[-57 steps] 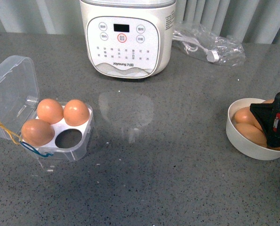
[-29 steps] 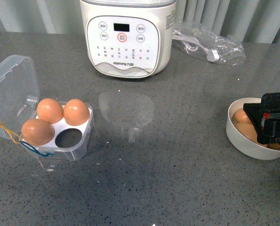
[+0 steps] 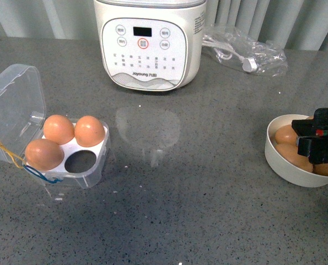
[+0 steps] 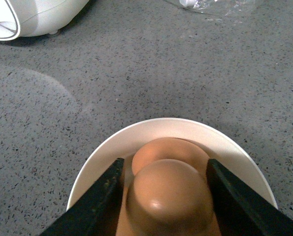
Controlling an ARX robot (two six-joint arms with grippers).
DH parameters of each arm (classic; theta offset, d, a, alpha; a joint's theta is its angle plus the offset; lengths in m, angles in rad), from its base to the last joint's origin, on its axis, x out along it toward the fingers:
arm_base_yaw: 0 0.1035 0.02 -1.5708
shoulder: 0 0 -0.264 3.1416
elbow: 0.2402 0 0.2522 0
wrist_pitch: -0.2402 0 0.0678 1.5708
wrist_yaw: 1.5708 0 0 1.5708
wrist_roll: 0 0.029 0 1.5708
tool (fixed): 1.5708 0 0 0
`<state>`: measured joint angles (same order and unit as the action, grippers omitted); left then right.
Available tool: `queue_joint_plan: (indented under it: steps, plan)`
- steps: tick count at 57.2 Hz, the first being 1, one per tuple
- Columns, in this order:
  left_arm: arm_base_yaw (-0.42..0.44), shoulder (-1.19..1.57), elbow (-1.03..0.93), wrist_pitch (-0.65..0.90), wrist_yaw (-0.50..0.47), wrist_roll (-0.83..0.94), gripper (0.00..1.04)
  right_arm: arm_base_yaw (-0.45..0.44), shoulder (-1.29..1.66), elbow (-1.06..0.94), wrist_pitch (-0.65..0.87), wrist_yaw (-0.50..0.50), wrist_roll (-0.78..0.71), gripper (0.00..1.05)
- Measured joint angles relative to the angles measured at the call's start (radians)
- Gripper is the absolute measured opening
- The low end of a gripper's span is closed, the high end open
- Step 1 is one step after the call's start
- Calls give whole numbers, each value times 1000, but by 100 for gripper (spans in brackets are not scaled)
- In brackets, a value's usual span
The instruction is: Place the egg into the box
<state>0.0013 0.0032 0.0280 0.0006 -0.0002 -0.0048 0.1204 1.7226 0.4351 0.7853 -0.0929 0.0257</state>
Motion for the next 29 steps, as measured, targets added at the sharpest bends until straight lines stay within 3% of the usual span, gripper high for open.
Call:
queue_joint_plan:
  steps: [3,14,29]
  plan:
    - [0,0,0,0,0,0,98,0,-2,0,3,3,1,42]
    - [0,0,0,0,0,0,98,10,-88,0,-35,10,3,41]
    - [0,0,0,0,0,0,98,107,-270,71,-139,-133,66,41]
